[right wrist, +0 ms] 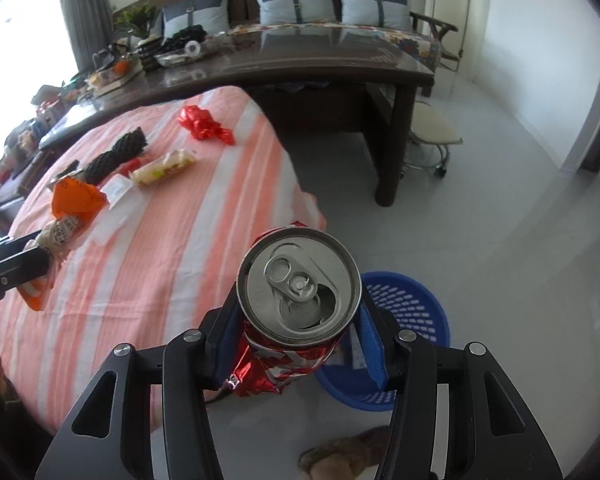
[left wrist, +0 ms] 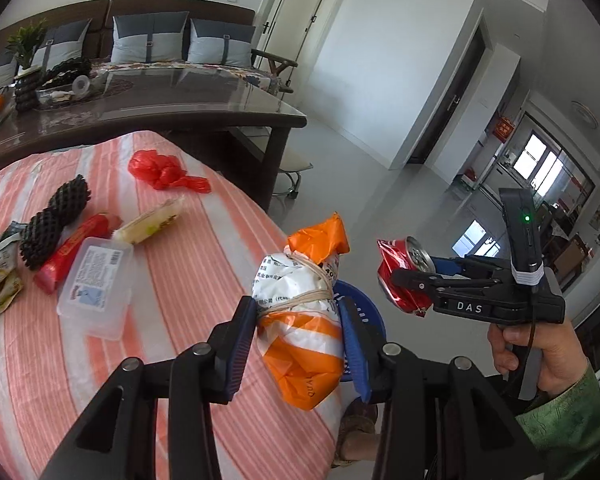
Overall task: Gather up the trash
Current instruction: 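Move both items over the blue wastebasket and open both grippers, then return both tools over the table toward the remaining trash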
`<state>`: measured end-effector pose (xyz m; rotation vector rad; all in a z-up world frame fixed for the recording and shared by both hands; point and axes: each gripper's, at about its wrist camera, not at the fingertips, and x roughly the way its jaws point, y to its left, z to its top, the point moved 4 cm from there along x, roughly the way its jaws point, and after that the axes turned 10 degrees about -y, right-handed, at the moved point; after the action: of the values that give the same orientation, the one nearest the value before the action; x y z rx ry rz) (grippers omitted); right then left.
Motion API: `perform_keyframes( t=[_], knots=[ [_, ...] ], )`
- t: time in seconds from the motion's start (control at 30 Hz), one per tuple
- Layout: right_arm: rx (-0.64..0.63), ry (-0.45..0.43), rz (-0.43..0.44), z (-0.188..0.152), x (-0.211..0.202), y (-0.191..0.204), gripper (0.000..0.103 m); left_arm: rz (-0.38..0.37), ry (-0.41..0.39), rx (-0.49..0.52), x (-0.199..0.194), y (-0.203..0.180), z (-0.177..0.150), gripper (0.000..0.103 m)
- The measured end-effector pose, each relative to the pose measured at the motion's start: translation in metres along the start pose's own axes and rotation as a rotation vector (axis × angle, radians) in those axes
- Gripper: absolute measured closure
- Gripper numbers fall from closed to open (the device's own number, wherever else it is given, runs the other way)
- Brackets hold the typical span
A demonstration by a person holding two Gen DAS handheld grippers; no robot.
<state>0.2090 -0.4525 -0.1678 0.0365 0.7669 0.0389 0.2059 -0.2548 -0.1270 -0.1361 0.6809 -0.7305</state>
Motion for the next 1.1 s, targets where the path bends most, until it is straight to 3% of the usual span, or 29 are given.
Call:
perform_keyframes(
  t=[0.13, 0.33, 0.67, 0.73, 0.77, 0.83, 0.97, 1.1],
  knots=[
    [0.068, 0.047, -0.042, -0.013, 0.011, -0.054, 0.050, -0.070, 0.082, -0.011, 0.062, -0.034, 0.001, 0.060],
    [0.159, 0.080, -0.066, -0.026, 0.031, -0.112, 0.050, -0.097, 0.174, -0.022, 0.142, -0.061, -0.009, 0.060],
    [0.253, 0.121, -0.049, -0.047, 0.069, -0.156, 0.049, -0.114, 0.254, -0.028, 0.218, -0.080, -0.023, 0.059],
    [0.250, 0.130, -0.044, -0.050, 0.076, -0.159, 0.048, -0.121, 0.259, -0.035, 0.231, -0.081, -0.026, 0.051],
    [0.244, 0.130, -0.038, -0.052, 0.080, -0.161, 0.046, -0.118, 0.265, -0.042, 0.236, -0.081, -0.026, 0.049],
    [0.233, 0.119, -0.055, -0.054, 0.082, -0.164, 0.028, -0.102, 0.273, -0.051, 0.240, -0.079, -0.026, 0.049],
    [0.228, 0.073, -0.077, -0.050, 0.071, -0.170, 0.028, -0.082, 0.222, -0.047, 0.220, -0.074, -0.018, 0.049],
    [0.215, -0.044, -0.127, -0.033, 0.039, -0.170, 0.027, -0.061, 0.130, 0.021, 0.177, -0.075, -0.001, 0.049]
  ],
)
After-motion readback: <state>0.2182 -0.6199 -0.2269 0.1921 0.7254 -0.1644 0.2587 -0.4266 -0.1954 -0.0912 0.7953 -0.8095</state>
